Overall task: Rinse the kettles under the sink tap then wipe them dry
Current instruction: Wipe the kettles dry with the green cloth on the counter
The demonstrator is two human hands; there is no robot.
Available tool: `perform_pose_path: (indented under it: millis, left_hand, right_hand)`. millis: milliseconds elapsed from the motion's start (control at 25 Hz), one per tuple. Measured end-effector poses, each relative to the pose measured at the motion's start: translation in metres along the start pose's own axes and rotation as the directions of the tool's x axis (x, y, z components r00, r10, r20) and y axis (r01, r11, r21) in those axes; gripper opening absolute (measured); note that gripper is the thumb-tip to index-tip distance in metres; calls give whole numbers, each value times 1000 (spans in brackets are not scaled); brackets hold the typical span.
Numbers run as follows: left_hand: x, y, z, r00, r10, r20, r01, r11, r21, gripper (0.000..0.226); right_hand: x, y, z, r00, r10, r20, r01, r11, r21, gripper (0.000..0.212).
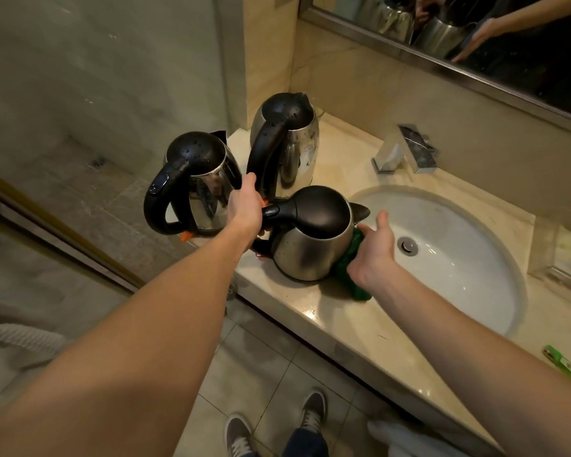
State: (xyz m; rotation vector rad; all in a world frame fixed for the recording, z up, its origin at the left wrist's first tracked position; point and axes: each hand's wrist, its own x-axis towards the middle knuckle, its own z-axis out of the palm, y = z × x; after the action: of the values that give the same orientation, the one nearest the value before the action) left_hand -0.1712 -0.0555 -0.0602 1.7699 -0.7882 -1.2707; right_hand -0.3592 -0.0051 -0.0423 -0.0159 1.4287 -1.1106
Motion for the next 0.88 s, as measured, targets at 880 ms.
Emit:
perform_pose_path:
  millis: [880]
  left_hand:
    - [-29,61,100,995,-81,-51,64,961,-269,92]
  right_hand:
    - [20,-89,32,964,-242,-109,237,970,-54,71]
